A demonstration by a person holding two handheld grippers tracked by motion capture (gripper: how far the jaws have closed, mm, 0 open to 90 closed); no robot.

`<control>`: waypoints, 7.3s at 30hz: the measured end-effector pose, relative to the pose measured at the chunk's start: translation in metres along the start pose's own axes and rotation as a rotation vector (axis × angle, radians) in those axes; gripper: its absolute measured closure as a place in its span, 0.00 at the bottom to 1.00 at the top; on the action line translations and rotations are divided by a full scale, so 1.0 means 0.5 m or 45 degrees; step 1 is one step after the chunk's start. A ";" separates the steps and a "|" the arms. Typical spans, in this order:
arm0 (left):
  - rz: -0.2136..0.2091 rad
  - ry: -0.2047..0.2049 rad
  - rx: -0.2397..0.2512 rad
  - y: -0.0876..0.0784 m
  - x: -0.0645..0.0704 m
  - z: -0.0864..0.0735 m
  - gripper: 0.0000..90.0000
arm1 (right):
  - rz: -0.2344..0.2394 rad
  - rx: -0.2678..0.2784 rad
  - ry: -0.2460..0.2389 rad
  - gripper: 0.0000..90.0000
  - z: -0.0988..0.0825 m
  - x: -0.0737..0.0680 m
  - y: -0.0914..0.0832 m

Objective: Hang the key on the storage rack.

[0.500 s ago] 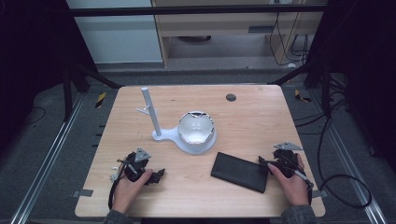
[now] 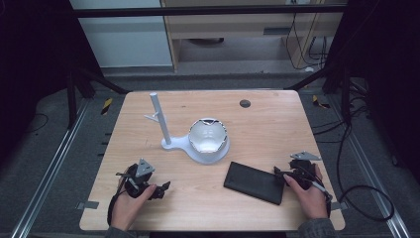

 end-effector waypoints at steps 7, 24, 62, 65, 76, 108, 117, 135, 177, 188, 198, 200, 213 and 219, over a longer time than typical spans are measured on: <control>0.054 0.062 -0.007 -0.071 -0.028 0.015 0.08 | 0.000 0.001 0.003 0.08 0.000 0.000 0.000; 0.004 0.061 -0.335 -0.125 -0.115 -0.042 0.10 | -0.005 0.002 0.009 0.08 0.000 -0.001 -0.001; -0.012 0.026 -0.562 -0.074 -0.135 -0.111 0.51 | -0.023 0.004 0.027 0.08 -0.002 -0.002 -0.003; -0.002 0.012 -0.557 -0.076 -0.141 -0.115 0.55 | -0.025 0.005 0.026 0.08 -0.002 -0.002 -0.003; 0.025 0.061 -0.561 -0.087 -0.166 -0.126 0.78 | -0.027 0.005 0.025 0.08 -0.003 -0.002 -0.003; -0.058 0.128 -0.617 -0.091 -0.154 -0.128 0.92 | -0.031 0.006 0.029 0.09 -0.003 -0.002 -0.004; -0.057 0.141 -0.653 -0.097 -0.151 -0.124 1.00 | -0.032 0.006 0.030 0.09 -0.003 -0.002 -0.004; -0.061 0.139 -0.624 -0.092 -0.156 -0.120 1.00 | -0.032 0.006 0.030 0.09 -0.003 -0.002 -0.004; -0.040 0.223 -0.581 -0.173 -0.164 -0.006 1.00 | -0.035 0.006 0.031 0.09 -0.003 -0.002 -0.004; -0.035 0.333 -0.546 -0.211 -0.146 0.126 1.00 | -0.032 0.003 0.034 0.08 -0.002 -0.004 -0.003; -0.040 0.389 -0.538 -0.215 -0.128 0.198 1.00 | -0.021 -0.001 0.022 0.07 -0.001 -0.003 0.000; -0.041 0.391 -0.535 -0.214 -0.127 0.207 1.00 | -0.023 -0.004 0.021 0.07 -0.001 -0.003 0.000; -0.011 0.409 -0.521 -0.228 -0.119 0.263 1.00 | -0.025 -0.005 0.025 0.07 -0.002 -0.004 0.000; 0.000 0.417 -0.521 -0.224 -0.118 0.278 1.00 | -0.025 -0.005 0.025 0.07 -0.002 -0.004 0.000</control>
Point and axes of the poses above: each handheld gripper's, and its own axes: y roughly forward along the jaws, z roughly out of its top, x roughly to its right, the point moved 10 cm from there along y, roughly forward along the jaws, and after that the axes turned 2 degrees about z, right-handed, at the moved point
